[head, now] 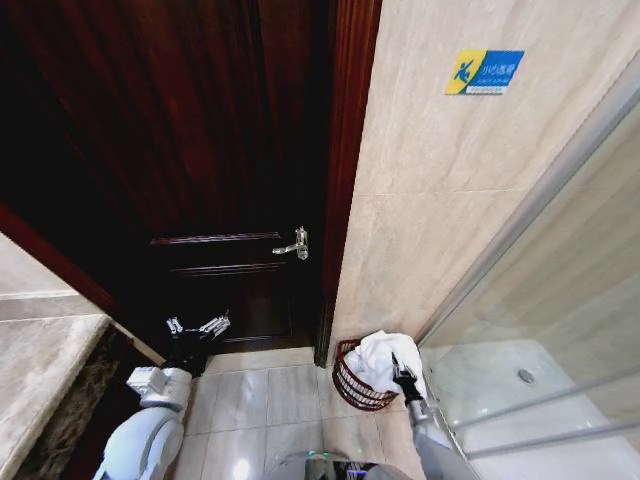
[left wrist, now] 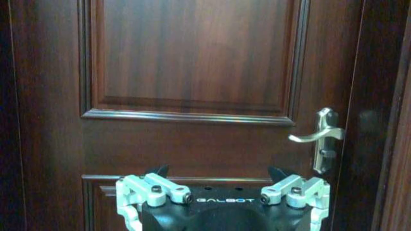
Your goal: Discard the used towel into the hamper.
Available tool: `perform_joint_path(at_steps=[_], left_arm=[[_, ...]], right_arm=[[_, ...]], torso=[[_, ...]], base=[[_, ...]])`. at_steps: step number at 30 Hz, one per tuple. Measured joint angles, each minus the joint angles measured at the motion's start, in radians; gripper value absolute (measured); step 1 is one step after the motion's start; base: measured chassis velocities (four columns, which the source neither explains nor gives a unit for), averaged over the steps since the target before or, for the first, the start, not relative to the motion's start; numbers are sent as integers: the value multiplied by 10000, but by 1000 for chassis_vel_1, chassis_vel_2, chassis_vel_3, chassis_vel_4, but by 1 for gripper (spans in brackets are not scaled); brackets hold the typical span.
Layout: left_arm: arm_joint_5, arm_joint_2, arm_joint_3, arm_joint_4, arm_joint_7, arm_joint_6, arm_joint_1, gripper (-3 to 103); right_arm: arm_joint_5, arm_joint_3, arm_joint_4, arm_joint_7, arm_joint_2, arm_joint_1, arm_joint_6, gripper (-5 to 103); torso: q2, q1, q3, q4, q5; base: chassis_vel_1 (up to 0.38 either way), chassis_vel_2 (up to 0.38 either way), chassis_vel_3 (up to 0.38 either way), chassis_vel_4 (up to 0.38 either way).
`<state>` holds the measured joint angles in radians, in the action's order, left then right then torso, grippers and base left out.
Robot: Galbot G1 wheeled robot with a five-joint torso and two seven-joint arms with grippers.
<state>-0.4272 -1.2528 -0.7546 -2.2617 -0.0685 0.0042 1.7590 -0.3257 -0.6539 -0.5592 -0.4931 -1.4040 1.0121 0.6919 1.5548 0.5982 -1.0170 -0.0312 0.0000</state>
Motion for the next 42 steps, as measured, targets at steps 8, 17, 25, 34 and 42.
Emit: perform_joint_path(at_steps=[8,17,25,34,42], left_arm=[[0,0,0,0,0,0,0,100],[0,0,0,0,0,0,0,100],[0,0,0,0,0,0,0,100],[0,0,0,0,0,0,0,100],[0,0,0,-1,0,0,0,100]], right_arm=[[251,-89,-66,-194,60,3,-321,8],[754,-55,-443,-261,247,108,-1085,8],[1249,71,-492,-940,458,-37,-1903,8],[2105,2,219,-1073,354,-551,-2462,8],[2878,149,521,-339,276,-865,-2879,8]], torso=[[0,0,0,0,0],[0,0,0,0,1],[0,0,0,0,-1],[0,0,0,0,0],[0,0,0,0,0]], base=[[0,0,0,0],[0,0,0,0],[0,0,0,0],[0,0,0,0],[0,0,0,0]])
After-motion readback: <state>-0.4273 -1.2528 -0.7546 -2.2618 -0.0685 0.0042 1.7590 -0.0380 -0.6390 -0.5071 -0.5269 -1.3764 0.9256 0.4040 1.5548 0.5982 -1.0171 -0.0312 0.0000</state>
